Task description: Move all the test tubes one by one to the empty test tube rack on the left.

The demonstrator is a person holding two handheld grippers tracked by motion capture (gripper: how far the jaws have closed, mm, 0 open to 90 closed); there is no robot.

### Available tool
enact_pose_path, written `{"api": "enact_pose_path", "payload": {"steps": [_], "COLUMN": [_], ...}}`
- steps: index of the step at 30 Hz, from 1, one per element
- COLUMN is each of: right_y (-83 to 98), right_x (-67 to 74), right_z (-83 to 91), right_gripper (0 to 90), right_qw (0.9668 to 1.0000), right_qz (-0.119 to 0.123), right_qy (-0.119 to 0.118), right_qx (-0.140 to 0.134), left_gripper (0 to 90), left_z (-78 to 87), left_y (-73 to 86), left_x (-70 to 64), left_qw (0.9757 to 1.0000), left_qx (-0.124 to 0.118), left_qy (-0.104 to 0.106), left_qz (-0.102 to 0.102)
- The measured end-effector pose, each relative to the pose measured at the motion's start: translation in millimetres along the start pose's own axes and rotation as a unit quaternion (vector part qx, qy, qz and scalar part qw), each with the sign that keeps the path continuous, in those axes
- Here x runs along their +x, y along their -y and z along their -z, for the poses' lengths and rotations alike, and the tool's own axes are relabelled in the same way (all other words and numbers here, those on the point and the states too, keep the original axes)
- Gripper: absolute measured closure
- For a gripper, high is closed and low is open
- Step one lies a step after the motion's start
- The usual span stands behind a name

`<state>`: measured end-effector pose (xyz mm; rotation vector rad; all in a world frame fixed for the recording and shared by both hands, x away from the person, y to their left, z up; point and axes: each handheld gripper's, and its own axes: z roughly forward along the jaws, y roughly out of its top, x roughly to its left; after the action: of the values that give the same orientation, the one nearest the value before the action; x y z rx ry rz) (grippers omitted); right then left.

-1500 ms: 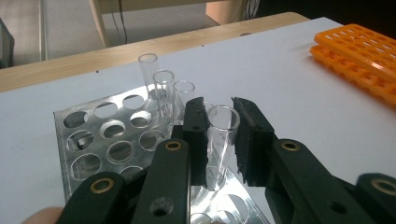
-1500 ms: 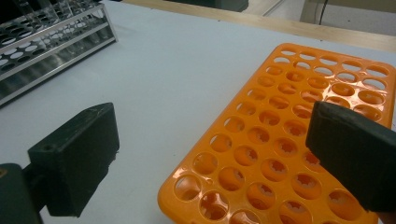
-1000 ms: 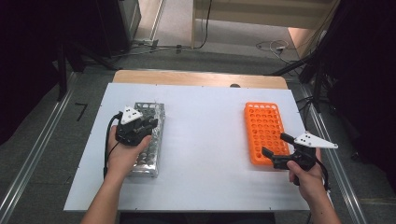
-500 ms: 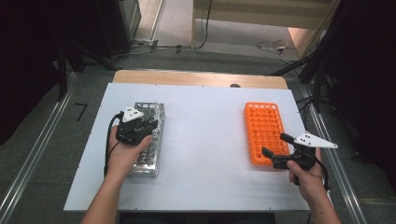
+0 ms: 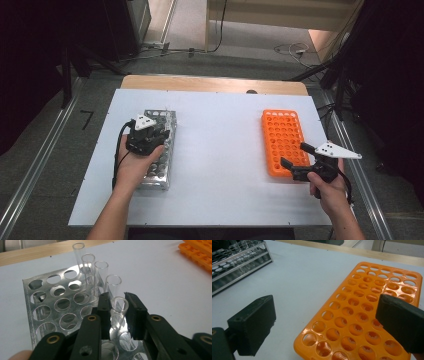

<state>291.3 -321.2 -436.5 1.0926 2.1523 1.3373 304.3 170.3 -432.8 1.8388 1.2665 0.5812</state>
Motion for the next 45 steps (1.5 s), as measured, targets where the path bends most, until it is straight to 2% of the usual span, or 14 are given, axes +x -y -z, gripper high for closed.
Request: {"api": "enact_pose_path", "payload": {"steps": [4,6,11,16,17,22,24,27,35,45], "right_y": [-0.1,-0.1,-0.1,-0.1,-0.1,-0.2,-0.2,-0.3,-0.3,-0.3], "right_x": [-0.1,-0.2,-0.4,-0.2,-0.4,-0.3,-0.1,0.1,0.1,0.1], "right_z": [0.2,0.2,0.1,0.2,0.1,-0.3,-0.4,-0.6,-0.7,-0.6], "right_gripper": [1.3,1.3,1.3,1.3,1.3,1.3,1.2,1.2,1.2,1.2], "right_qw": [1.0,1.0,1.0,1.0,1.0,1.0,1.0,1.0,1.0,1.0], "right_qz": [0.0,0.0,0.0,0.0,0.0,0.0,0.0,0.0,0.001,-0.001], "right_qy": [0.0,0.0,0.0,-0.001,-0.001,-0.001,-0.001,-0.001,0.0,-0.001], "right_qx": [0.0,0.0,-0.001,-0.001,-0.002,-0.002,-0.002,-0.001,-0.001,-0.002], "left_gripper": [63.0,55.6,41.3,18.8,14.8,6.1,1.8,0.0,0.0,0.0], "left_z": [2.1,2.9,6.7,9.1,10.0,14.8,15.8,17.5,25.9,37.1], "left_y": [-0.3,-0.5,-0.6,-1.1,-1.1,-1.6,-1.7,-1.3,2.3,10.9], "left_x": [0.7,1.6,3.4,4.2,4.9,5.7,4.5,2.5,-1.9,-5.5], "left_qw": [1.0,0.9999,0.9998,0.9995,0.9994,0.998,0.9976,0.997,0.9943,0.993], "left_qx": [-0.004,-0.005,-0.017,-0.026,-0.028,-0.048,-0.052,-0.058,-0.08,-0.093], "left_qy": [-0.002,-0.008,0.002,0.002,0.007,0.032,0.037,0.048,0.069,0.072], "left_qz": [0.004,0.009,0.011,0.019,0.021,0.028,0.027,0.018,0.013,0.004]}}
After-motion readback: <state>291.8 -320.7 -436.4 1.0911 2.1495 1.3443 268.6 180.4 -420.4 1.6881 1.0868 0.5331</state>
